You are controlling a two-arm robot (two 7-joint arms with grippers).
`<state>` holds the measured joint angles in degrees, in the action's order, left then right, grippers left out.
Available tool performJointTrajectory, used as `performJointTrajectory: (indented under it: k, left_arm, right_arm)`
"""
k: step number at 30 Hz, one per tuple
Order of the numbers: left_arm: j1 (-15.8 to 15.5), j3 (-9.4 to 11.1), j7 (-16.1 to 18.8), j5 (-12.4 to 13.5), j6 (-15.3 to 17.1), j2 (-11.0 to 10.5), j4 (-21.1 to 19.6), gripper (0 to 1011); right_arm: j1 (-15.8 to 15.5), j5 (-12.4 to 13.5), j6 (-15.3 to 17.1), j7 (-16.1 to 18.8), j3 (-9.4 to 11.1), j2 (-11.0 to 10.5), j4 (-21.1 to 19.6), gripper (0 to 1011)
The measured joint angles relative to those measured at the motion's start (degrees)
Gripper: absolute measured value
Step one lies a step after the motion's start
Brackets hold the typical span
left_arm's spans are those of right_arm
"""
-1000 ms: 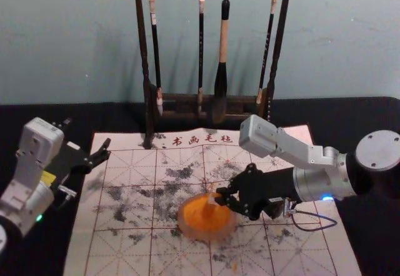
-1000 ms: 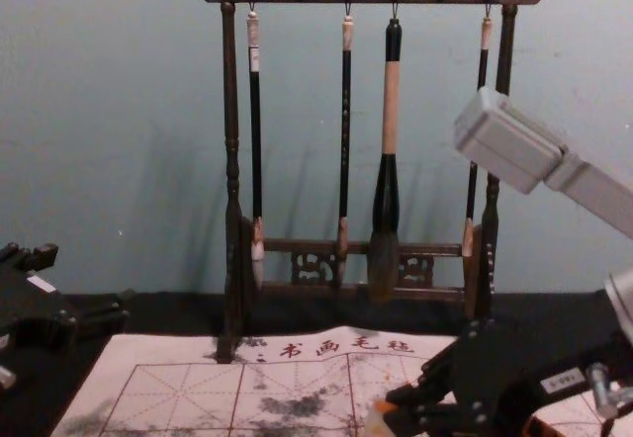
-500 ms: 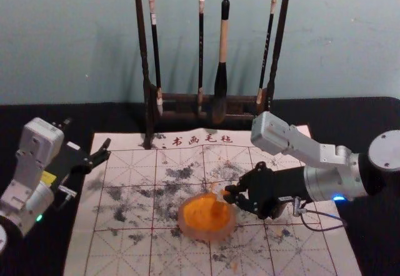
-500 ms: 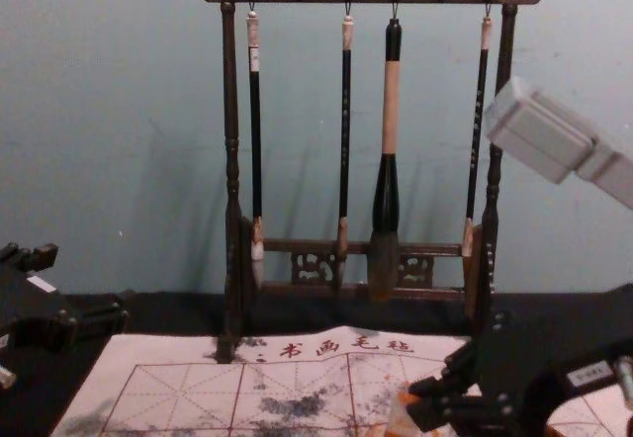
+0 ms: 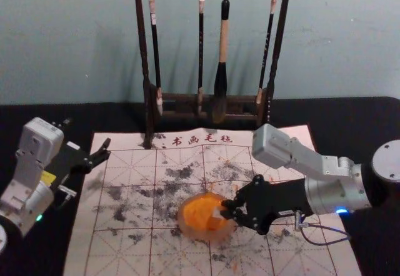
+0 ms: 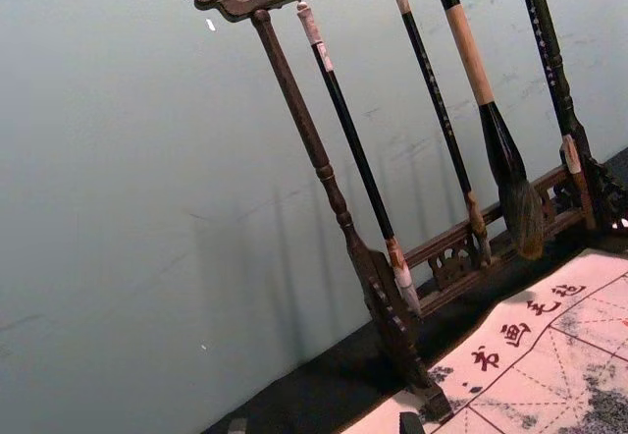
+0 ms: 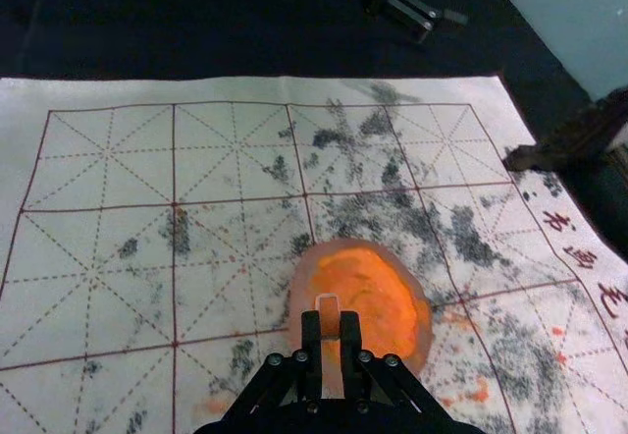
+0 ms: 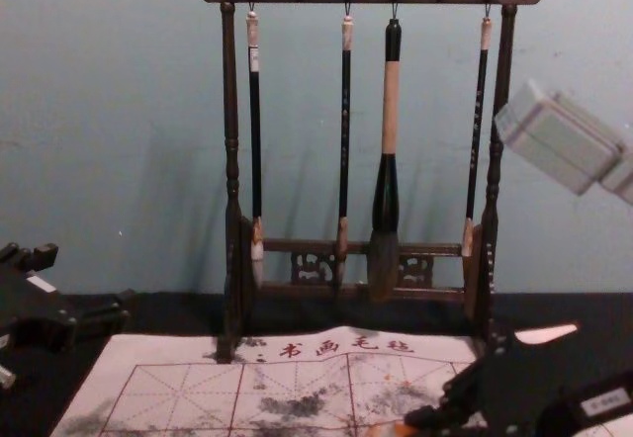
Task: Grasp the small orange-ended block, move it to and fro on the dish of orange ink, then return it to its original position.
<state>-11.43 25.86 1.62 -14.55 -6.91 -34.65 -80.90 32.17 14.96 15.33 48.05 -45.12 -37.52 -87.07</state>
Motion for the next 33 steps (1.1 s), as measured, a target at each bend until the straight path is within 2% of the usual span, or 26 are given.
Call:
performJointTrajectory:
  k: [19, 26, 33]
  left_arm:
    - [0.0, 0.0, 0.0, 0.0, 0.0, 0.0, 0.0, 1002]
    - [0.0, 0.0, 0.0, 0.0, 0.0, 0.0, 0.0, 1001]
    - [0.0, 0.0, 0.0, 0.0, 0.0, 0.0, 0.0, 1001]
  right_arm:
    - [3.0, -1.6, 0.0, -0.7, -1.6, 3.8, 5.1, 80]
    - [3.5, -1.8, 0.1, -1.0, -1.3, 4.1, 6.3, 80]
    - [3.0, -1.8, 0.4, -1.1, -0.5, 3.0, 6.0, 80]
